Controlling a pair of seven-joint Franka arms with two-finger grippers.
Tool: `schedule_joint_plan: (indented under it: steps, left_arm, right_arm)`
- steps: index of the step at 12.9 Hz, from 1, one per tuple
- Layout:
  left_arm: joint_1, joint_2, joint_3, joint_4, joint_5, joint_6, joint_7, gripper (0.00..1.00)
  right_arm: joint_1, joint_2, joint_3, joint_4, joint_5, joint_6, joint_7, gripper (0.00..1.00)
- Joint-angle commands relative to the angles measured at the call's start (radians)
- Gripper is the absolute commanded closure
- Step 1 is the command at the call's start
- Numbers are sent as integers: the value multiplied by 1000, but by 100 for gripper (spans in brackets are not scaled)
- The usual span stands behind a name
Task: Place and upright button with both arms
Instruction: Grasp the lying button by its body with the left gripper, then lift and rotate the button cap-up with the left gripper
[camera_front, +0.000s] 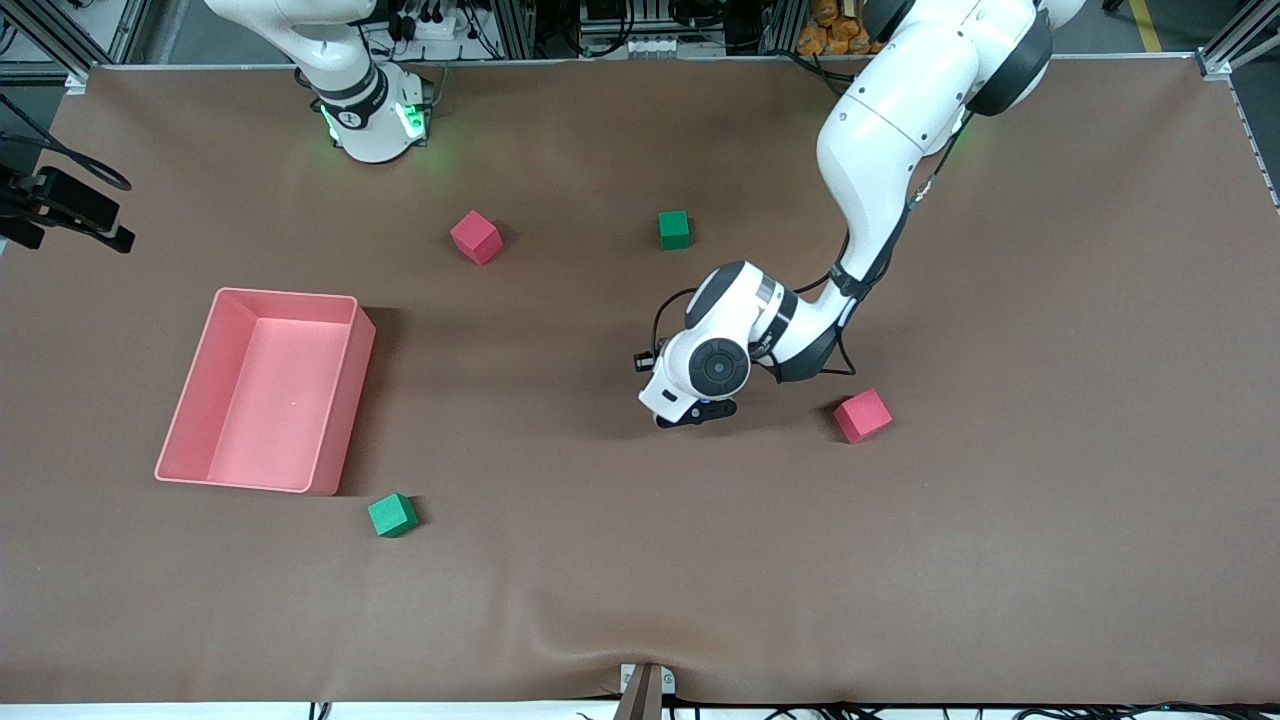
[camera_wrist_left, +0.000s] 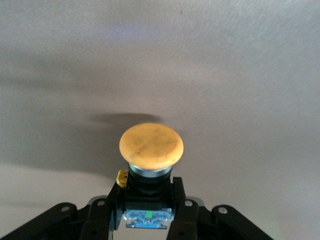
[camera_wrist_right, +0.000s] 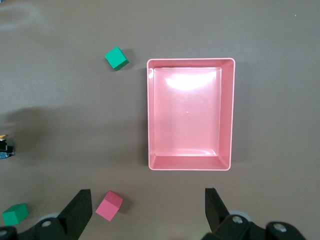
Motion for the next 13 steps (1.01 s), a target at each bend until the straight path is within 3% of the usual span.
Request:
schedule_joint_plan:
  steps: [1, 8, 13]
  left_arm:
    - [-11, -50, 1, -1, -17, 20, -71, 100]
    - [-84, -93, 14, -1, 17, 193, -335, 100]
    - [-155, -91, 14, -1, 316, 256, -593, 100]
  right_arm:
    - [-1, -5, -1, 8, 7, -12, -11, 0]
    - [-3, -3, -1, 8, 7, -10, -11, 0]
    - [-4, 18, -1, -1, 4, -18, -12, 0]
